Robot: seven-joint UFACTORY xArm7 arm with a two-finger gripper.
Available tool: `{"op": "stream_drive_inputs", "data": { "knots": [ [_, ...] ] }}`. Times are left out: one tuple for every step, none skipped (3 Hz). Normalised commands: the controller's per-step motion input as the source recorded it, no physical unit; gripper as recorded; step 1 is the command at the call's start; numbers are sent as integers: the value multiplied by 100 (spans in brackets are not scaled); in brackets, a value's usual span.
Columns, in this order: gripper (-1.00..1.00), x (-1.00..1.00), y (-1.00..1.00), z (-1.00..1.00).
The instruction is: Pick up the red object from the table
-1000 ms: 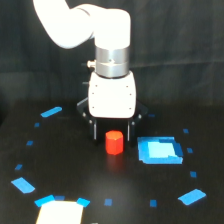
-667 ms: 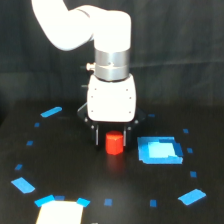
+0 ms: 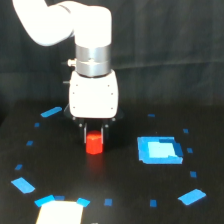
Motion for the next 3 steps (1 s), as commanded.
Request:
{"op": "stream_drive_inputs", "data": {
  "knots": [
    [-100, -76, -54, 100],
    [-78, 43, 100, 100],
    [-100, 16, -100, 86]
  ]
}}
